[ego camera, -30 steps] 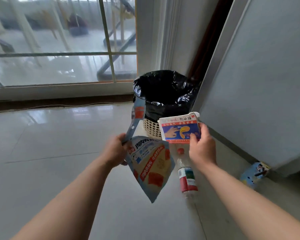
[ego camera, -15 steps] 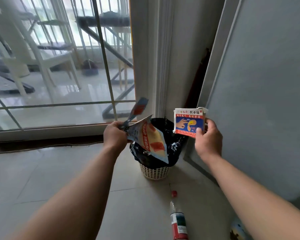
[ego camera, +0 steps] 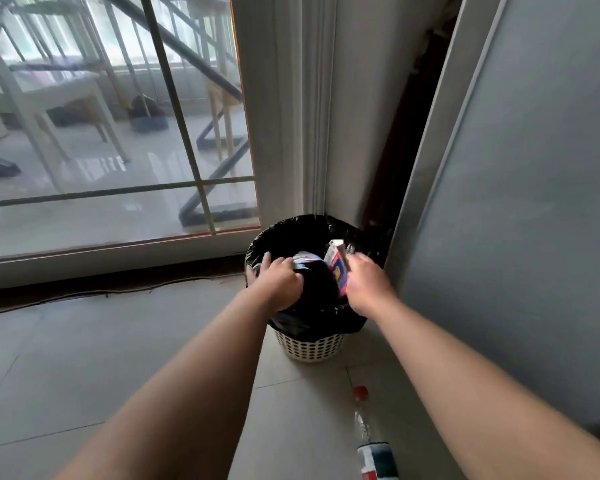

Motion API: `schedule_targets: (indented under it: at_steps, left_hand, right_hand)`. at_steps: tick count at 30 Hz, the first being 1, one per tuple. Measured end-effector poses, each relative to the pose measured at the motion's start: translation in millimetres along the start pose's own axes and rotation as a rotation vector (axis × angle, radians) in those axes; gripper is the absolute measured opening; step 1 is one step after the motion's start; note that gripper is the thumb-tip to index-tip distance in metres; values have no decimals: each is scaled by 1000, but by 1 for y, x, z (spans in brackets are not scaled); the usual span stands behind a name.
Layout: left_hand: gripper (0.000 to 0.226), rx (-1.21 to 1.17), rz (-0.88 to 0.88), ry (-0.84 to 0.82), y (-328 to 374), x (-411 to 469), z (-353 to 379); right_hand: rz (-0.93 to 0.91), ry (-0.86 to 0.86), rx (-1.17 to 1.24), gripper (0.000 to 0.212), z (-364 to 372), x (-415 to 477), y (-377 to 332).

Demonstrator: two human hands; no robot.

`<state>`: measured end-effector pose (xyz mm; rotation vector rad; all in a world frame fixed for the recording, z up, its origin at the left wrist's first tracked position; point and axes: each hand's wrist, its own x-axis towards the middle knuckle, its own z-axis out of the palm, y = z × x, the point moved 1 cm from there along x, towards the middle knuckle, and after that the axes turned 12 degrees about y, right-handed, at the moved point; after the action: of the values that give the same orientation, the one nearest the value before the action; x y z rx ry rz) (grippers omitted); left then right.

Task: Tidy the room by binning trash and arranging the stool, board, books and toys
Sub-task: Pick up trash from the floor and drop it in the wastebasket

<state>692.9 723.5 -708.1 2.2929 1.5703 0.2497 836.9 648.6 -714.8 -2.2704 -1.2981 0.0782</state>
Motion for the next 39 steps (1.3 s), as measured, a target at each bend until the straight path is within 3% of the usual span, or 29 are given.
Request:
schedule_targets:
  at_steps: [2,3,5,7,9,12,18,24,32,39]
  left_hand:
    - [51,132,35,-79,-1,4,8]
    - [49,143,60,-38,-1,5,7]
    - [46,85,101,191,-1,0,2]
    - [37,-130,131,440,7,-16,-2]
    - [27,-378,152,508,22,-45,2]
    - [18,-493,142,385,45,-87,28]
    - [16,-319,-39,16,55,-132,113]
    - [55,-110,-152,-307,47,-159,194]
    - [92,-258,-328,-337,57,-179,267]
    - [68,-349,-191,-334,72,-167,298]
  right_hand:
    - [-68,-182,-210,43,16,2,2]
    - [-76,-164,-213,45,15,1,4]
    - [-64,-7,-97,46,8,-2,11]
    - [23,103,52,45,0,-14,25]
    - [91,122,140,43,-8,-34,38]
    - [142,122,155,37,-18,-70,62]
    - [315,22,63,40,-19,-133,136]
    - [460,-15,-73,44,-6,-182,213]
    - [715,-5,-212,45,14,-231,304]
    - [836,-87,5,53,36,-226,337]
